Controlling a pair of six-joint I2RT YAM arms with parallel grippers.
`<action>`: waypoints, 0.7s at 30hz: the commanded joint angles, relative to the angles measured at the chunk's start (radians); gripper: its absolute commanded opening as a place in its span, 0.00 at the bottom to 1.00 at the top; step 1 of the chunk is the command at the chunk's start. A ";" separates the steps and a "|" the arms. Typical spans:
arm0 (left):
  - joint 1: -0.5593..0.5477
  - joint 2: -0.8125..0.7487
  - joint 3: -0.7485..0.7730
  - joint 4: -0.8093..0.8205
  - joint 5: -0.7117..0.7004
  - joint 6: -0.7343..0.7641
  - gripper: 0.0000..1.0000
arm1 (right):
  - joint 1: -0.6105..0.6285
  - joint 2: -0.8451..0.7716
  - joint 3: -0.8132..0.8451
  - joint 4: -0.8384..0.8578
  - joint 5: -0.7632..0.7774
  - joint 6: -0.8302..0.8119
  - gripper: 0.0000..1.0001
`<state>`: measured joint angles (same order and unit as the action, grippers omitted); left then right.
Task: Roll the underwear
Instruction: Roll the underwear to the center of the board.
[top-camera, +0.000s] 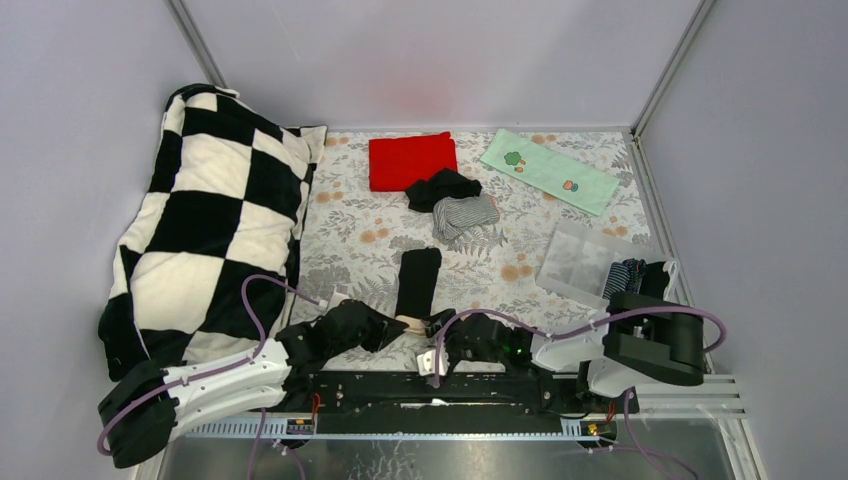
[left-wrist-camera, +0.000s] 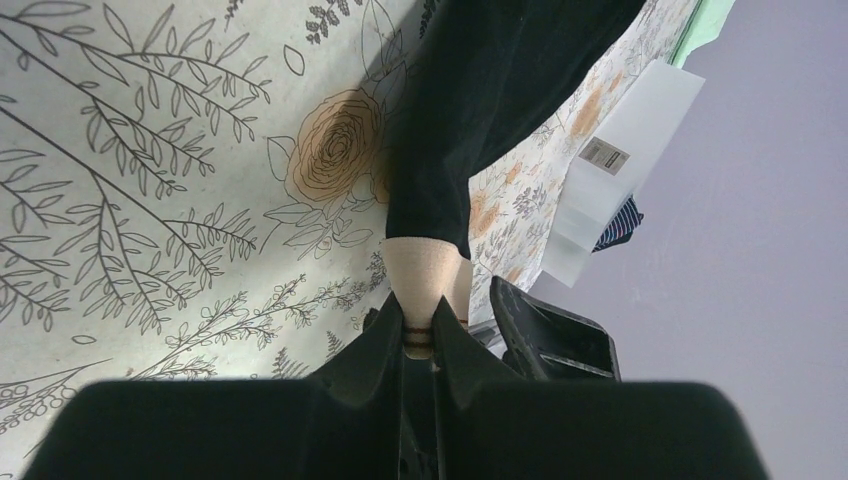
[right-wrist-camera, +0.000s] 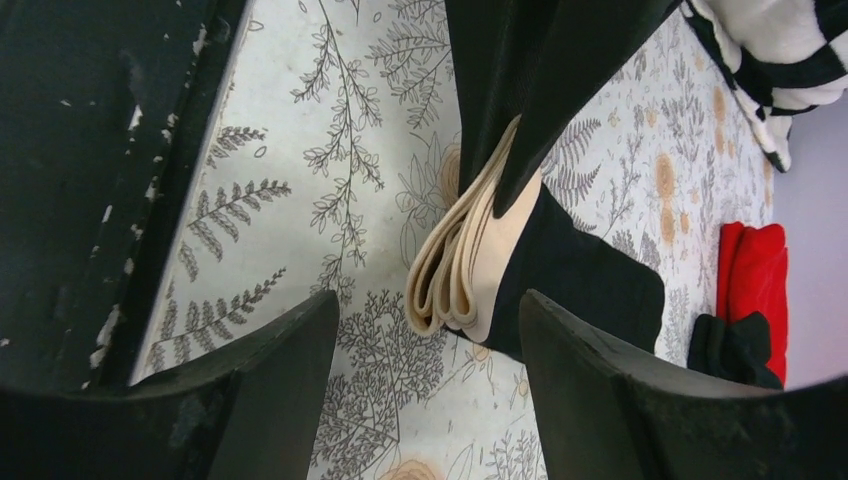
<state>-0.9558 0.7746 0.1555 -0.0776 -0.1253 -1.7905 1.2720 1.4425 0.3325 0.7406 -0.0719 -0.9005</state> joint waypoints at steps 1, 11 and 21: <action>0.010 -0.006 0.024 -0.025 0.013 -0.008 0.00 | 0.008 0.075 0.028 0.164 0.055 -0.078 0.72; 0.018 -0.014 0.019 -0.027 0.027 -0.003 0.00 | 0.008 0.183 0.024 0.278 0.100 -0.129 0.69; 0.026 -0.016 0.009 -0.027 0.038 -0.001 0.00 | 0.007 0.256 0.011 0.360 0.129 -0.117 0.47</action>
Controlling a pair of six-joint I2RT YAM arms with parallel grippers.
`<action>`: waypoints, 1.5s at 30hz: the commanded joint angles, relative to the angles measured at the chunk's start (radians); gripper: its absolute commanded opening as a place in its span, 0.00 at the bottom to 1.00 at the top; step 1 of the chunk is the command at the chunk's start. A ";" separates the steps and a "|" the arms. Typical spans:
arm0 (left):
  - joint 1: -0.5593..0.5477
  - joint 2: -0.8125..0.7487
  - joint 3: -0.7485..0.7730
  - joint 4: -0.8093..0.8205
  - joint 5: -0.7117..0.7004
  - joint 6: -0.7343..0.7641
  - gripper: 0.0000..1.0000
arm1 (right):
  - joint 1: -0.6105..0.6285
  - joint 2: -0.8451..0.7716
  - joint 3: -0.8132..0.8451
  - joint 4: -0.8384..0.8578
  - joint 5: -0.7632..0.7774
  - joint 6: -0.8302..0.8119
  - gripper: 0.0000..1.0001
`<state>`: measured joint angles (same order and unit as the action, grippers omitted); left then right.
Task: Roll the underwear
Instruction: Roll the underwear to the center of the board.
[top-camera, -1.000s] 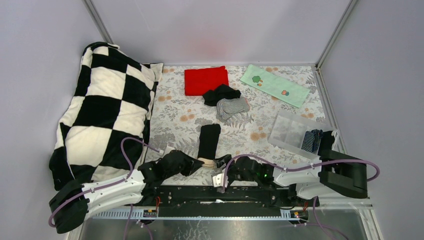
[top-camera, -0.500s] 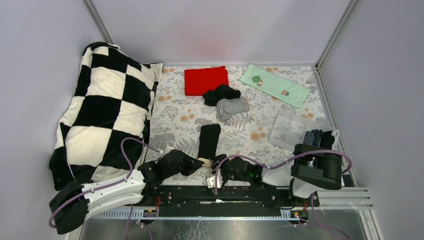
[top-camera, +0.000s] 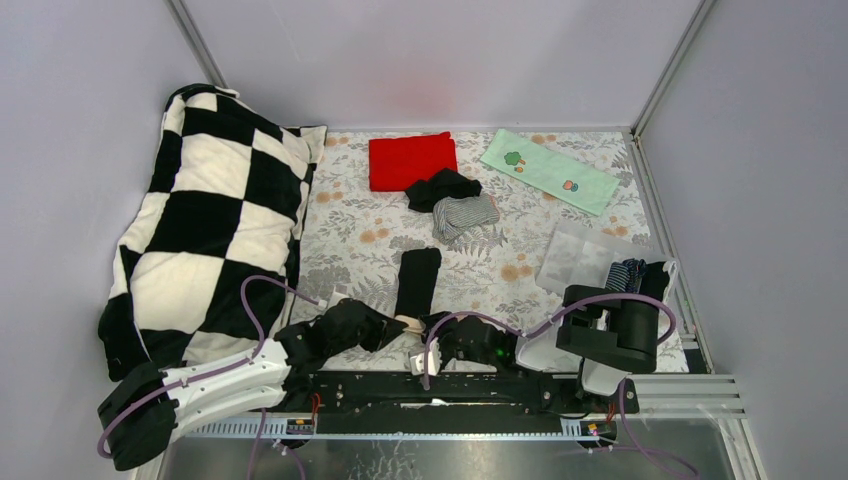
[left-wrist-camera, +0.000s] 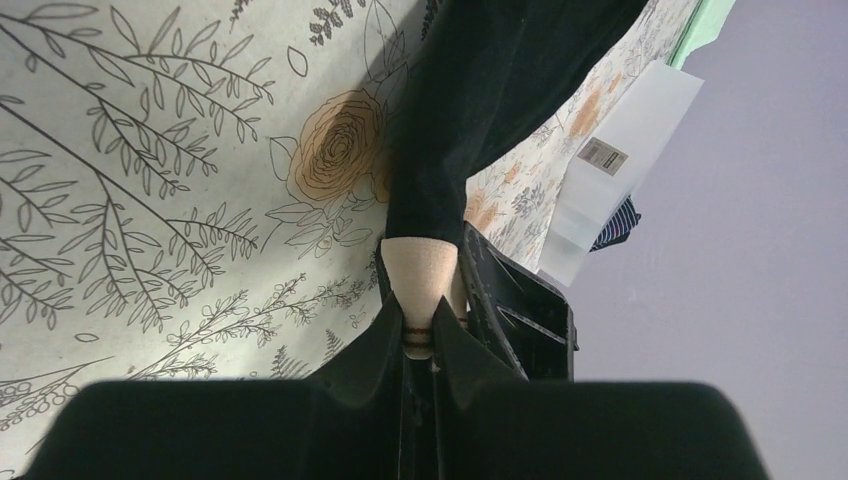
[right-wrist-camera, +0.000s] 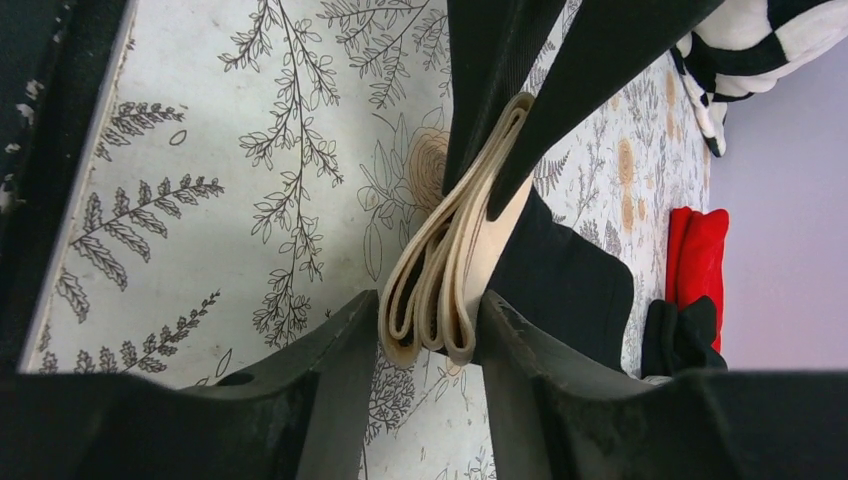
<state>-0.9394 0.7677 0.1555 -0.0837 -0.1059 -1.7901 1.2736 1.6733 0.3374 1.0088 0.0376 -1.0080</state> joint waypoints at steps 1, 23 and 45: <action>0.010 -0.011 0.009 -0.023 0.019 -0.002 0.00 | 0.006 0.030 0.005 0.100 0.023 -0.003 0.45; 0.028 -0.158 0.074 -0.258 -0.088 0.070 0.86 | -0.019 -0.110 0.057 -0.164 -0.082 0.354 0.02; 0.028 -0.228 0.092 -0.345 -0.166 0.169 0.88 | -0.288 -0.032 0.376 -0.749 -0.567 0.933 0.00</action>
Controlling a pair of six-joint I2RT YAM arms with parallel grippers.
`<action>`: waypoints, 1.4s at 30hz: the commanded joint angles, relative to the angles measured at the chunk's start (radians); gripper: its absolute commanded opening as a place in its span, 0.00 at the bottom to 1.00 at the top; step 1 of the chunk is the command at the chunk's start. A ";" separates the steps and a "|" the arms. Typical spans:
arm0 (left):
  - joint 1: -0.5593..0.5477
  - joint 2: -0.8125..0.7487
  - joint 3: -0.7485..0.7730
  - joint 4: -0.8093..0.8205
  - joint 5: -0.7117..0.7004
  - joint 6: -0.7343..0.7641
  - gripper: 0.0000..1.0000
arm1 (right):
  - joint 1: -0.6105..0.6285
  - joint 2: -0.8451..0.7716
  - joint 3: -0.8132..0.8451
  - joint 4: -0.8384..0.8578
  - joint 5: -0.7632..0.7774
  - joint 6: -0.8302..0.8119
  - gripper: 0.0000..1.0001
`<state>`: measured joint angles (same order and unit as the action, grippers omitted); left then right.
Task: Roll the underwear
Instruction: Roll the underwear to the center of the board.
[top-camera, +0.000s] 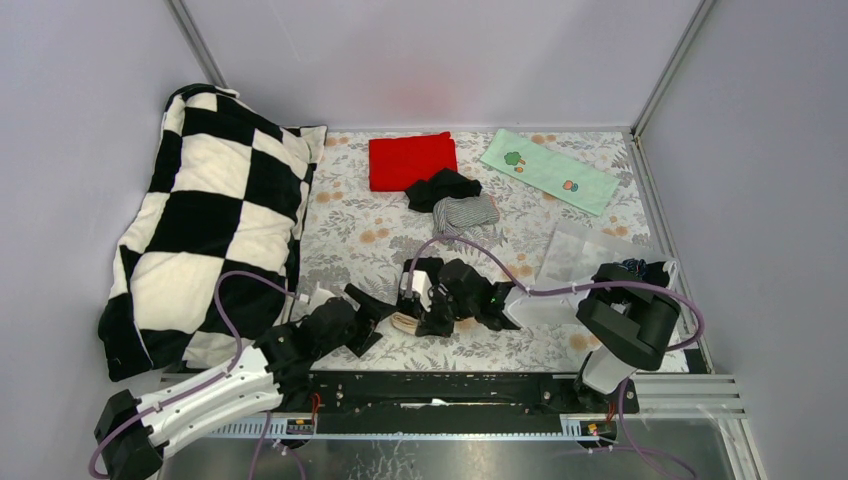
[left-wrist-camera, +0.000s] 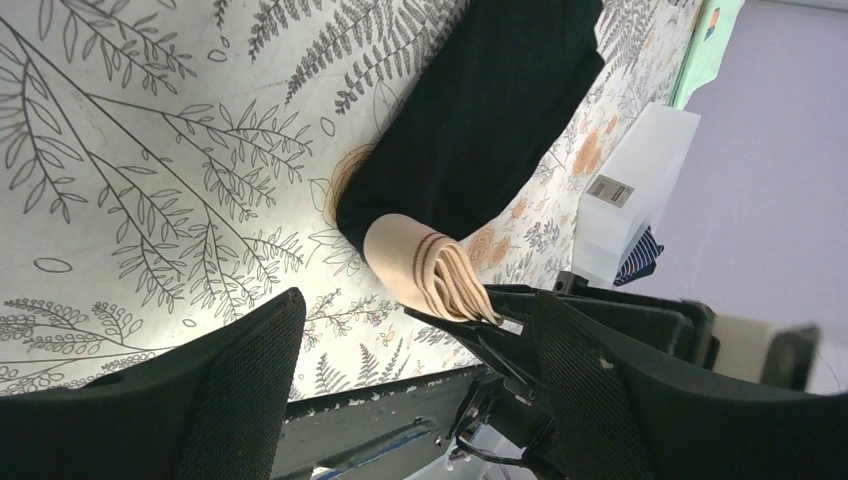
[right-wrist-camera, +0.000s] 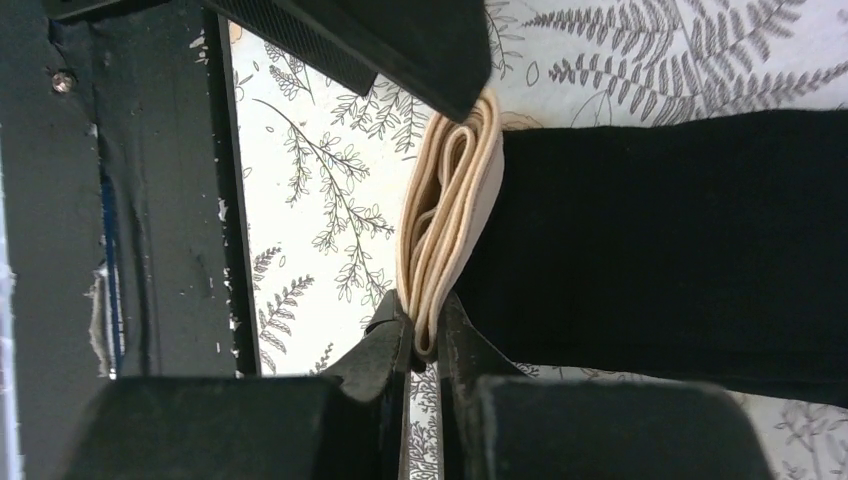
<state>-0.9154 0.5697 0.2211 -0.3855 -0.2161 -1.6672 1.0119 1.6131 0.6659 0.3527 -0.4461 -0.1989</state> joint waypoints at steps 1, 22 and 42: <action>0.005 -0.033 0.029 -0.043 -0.061 0.058 0.88 | -0.033 0.036 0.055 -0.102 -0.087 0.143 0.00; 0.006 0.015 -0.086 0.305 -0.008 0.452 0.85 | -0.207 0.155 0.101 -0.134 -0.236 0.535 0.00; 0.007 0.117 -0.134 0.449 -0.032 0.485 0.77 | -0.250 0.315 0.323 -0.489 -0.266 0.531 0.00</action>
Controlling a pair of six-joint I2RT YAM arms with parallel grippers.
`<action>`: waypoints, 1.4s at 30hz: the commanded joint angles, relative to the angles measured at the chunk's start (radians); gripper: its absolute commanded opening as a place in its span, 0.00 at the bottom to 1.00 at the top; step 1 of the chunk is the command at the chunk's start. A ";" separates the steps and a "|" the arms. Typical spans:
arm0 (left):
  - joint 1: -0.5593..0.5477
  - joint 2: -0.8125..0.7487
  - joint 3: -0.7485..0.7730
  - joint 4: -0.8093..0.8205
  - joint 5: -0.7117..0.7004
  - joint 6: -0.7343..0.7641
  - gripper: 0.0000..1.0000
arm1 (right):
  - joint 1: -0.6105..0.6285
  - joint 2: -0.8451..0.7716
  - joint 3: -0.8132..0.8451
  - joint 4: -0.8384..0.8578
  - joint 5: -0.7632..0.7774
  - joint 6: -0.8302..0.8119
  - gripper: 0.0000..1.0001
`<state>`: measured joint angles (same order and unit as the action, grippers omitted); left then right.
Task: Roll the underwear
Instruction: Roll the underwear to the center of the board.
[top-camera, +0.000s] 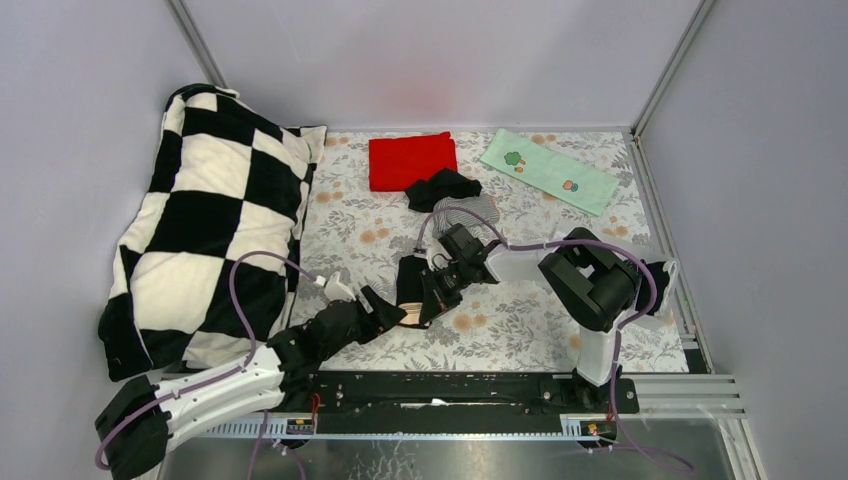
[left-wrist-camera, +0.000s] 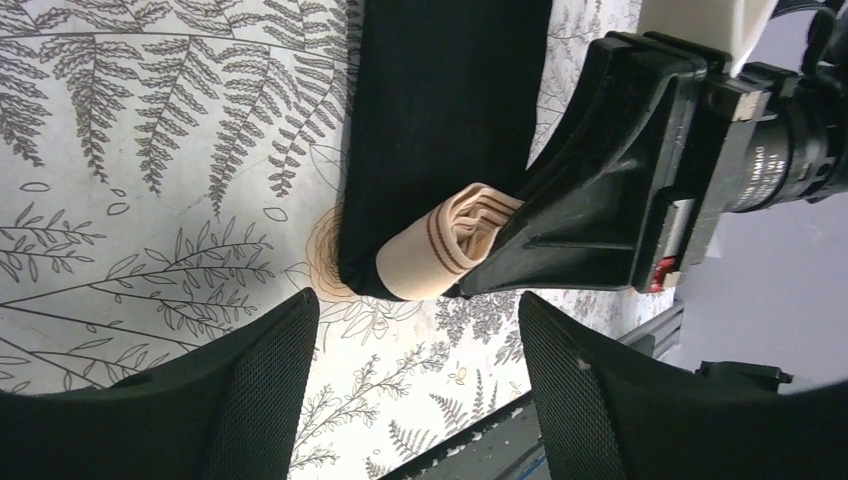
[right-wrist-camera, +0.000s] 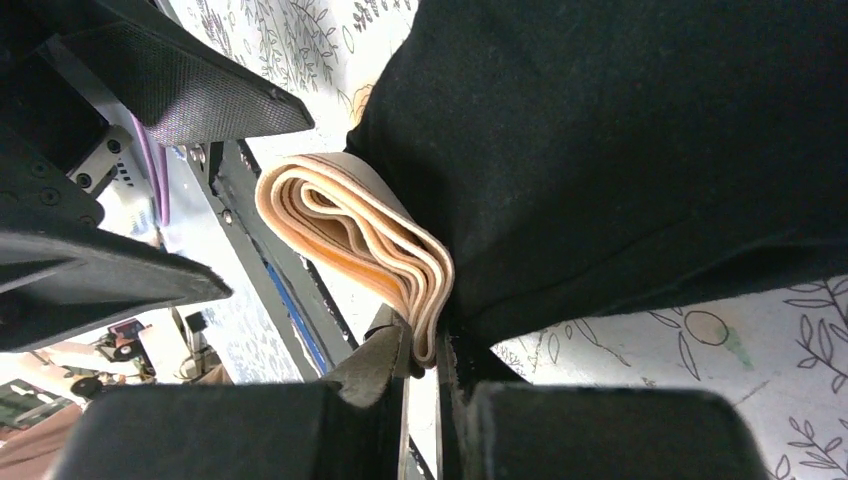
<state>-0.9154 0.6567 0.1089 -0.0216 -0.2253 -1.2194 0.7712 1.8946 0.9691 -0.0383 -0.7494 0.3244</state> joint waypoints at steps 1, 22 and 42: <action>0.006 0.042 -0.025 0.094 -0.023 0.040 0.76 | -0.011 0.034 0.020 -0.102 0.039 0.012 0.00; 0.029 0.227 -0.056 0.302 0.019 0.132 0.64 | -0.021 0.049 0.034 -0.119 0.042 0.014 0.00; 0.058 0.439 -0.029 0.363 0.040 0.142 0.43 | -0.024 0.051 0.040 -0.115 0.035 0.011 0.00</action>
<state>-0.8673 1.0477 0.0807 0.4046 -0.1745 -1.0981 0.7582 1.9144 1.0012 -0.1070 -0.7551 0.3470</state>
